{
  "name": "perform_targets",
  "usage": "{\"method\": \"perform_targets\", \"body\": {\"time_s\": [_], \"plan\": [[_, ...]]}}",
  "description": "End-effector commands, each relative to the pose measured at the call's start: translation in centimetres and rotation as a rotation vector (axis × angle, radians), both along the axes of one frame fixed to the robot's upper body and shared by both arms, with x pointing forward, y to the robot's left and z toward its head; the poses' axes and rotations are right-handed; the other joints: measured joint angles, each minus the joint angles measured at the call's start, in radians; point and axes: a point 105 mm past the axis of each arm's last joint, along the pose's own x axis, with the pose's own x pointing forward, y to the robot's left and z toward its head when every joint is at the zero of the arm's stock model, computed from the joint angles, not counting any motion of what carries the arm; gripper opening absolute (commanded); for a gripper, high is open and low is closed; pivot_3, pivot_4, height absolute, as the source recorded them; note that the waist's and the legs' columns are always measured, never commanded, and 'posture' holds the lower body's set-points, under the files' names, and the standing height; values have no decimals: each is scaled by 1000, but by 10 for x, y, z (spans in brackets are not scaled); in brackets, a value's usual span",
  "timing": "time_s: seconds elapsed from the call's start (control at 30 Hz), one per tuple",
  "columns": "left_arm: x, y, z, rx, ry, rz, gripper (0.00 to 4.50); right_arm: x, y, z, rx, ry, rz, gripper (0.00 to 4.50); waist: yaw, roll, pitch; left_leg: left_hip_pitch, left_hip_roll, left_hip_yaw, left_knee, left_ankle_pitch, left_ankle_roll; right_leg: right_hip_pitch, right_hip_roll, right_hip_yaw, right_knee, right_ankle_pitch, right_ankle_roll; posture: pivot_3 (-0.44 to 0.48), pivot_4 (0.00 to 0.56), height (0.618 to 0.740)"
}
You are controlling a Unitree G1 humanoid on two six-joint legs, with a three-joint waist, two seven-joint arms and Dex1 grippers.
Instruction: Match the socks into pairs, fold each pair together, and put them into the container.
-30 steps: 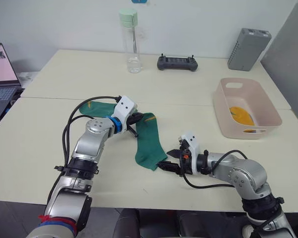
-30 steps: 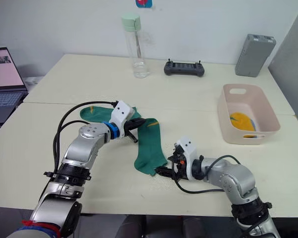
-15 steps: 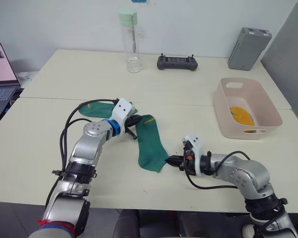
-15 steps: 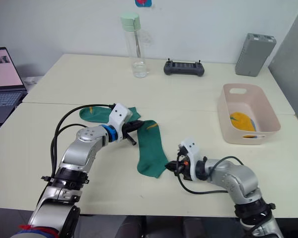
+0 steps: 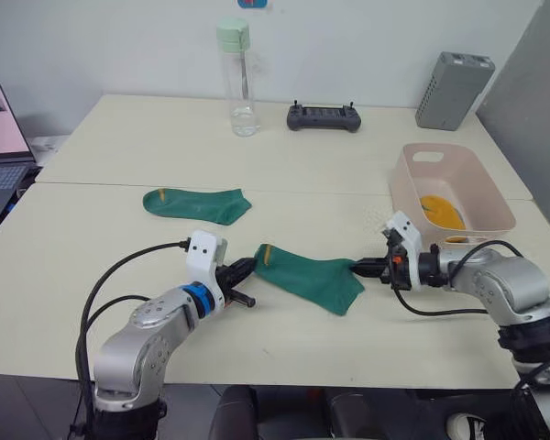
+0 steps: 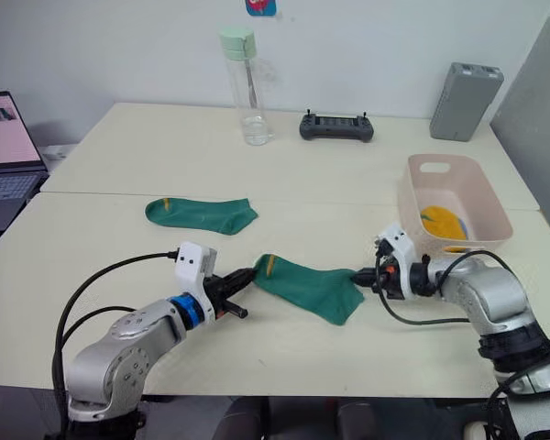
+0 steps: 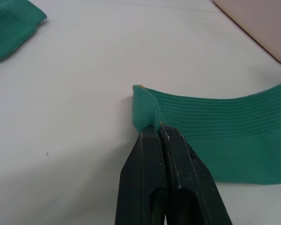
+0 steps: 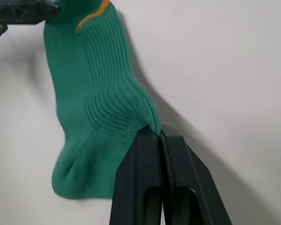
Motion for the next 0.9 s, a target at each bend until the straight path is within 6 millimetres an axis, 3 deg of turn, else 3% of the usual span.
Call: {"method": "perform_targets", "body": {"time_s": [0.03,0.2,0.3,0.43,0.57,0.77,0.9], "plan": [[-6,6,9,-8,-45,46,631,5,1,8,0,-68,42,722,2,0,0,0,0,0,0,0,0,0,0,0,-1,0,0,0,150,740],[-10,21,10,23,-56,16,2197,11,-15,18,-22,-167,-22,2472,6,0,0,-1,0,0,0,0,0,-1,0,0,-1,0,-1,0,150,740],[-1,34,17,25,-81,-15,3158,1,-16,26,22,-181,-36,3509,9,0,0,-1,0,1,0,0,0,-2,0,0,-1,-1,-1,0,150,740],[19,41,29,32,-105,-62,3158,-21,-10,20,41,-160,-31,3509,8,0,0,-1,0,0,-1,0,0,-2,0,-1,0,-1,-2,0,150,740],[40,31,24,109,-99,-137,3158,-34,0,7,32,-200,-28,3509,7,0,0,-1,0,1,-1,0,0,-2,0,-1,-1,-1,-2,0,150,740],[47,12,22,101,-80,-215,3158,-34,-2,-7,-8,-190,-92,3509,1,0,0,-1,0,1,-1,0,0,-3,0,0,-1,-1,-2,0,150,740],[42,17,10,165,-35,-225,3158,-33,-2,-6,9,-200,-115,3509,0,0,0,-1,0,1,-2,0,0,-3,0,0,0,-1,-2,0,150,740]]}}
